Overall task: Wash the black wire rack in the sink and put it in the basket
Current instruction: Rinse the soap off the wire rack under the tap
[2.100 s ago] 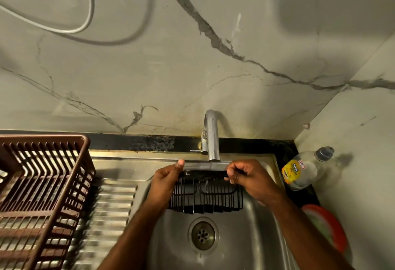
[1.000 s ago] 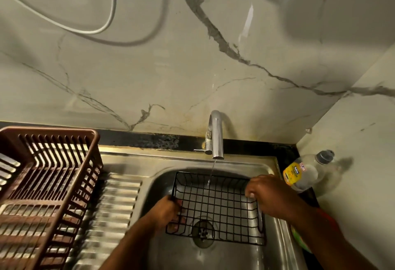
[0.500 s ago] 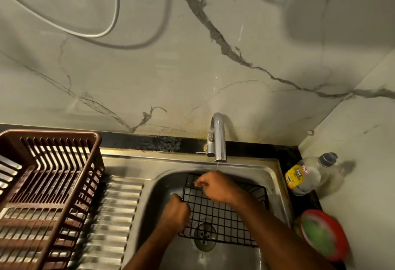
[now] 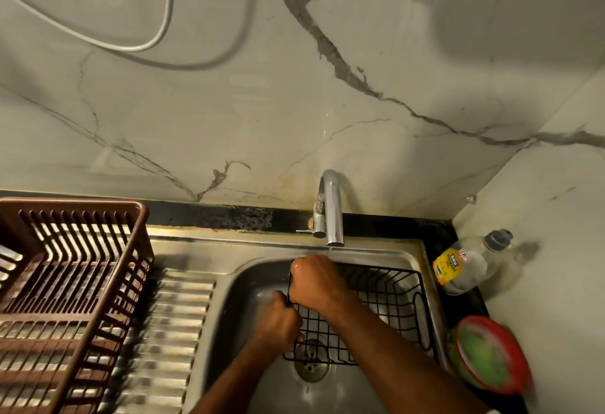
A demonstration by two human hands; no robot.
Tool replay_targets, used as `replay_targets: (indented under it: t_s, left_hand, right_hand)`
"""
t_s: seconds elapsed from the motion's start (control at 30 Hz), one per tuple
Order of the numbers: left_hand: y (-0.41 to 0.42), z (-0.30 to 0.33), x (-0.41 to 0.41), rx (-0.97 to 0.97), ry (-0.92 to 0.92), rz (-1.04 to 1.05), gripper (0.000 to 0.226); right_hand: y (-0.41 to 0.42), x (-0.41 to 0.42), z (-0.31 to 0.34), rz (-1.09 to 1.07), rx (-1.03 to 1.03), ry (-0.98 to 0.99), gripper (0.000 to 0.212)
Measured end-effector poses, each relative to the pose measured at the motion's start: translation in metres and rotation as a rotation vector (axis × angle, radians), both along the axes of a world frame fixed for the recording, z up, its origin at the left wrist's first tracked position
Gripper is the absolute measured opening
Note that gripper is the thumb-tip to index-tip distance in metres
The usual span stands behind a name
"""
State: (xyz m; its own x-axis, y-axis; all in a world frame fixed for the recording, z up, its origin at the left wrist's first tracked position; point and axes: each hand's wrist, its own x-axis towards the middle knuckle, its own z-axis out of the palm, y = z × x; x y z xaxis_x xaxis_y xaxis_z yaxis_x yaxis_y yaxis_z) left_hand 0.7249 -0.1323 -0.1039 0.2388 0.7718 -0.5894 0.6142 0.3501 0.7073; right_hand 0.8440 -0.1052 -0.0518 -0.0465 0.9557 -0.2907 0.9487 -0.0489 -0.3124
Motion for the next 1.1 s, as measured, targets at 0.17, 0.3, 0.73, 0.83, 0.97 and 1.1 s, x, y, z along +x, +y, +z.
replay_targets:
  t_s: [0.17,0.3,0.73,0.83,0.97,1.1]
  left_hand:
    - [0.016,0.008,-0.019,-0.015,-0.079,0.154,0.022]
    - [0.016,0.012,-0.025,-0.123,-0.154,0.274,0.016]
    - [0.006,0.025,-0.009,-0.024,-0.219,0.273,0.019]
    - [0.005,0.028,-0.006,-0.074,-0.25,0.234,0.025]
    - [0.015,0.029,-0.002,-0.014,-0.241,0.169,0.035]
    - [0.023,0.022,-0.011,0.001,-0.237,0.176,0.035]
  right_hand:
    - [-0.007,0.04,-0.031,-0.203,0.012,0.215,0.034]
    - [-0.023,0.068,-0.039,-0.791,0.106,0.6,0.025]
    - [-0.034,0.02,-0.037,-0.977,-0.604,1.434,0.048]
    - [-0.018,0.035,-0.029,-1.069,-0.392,1.376,0.038]
    - [-0.007,0.025,-0.027,-1.194,-0.282,1.604,0.035]
    - [-0.034,0.025,-0.03,-0.856,-0.682,1.246,0.05]
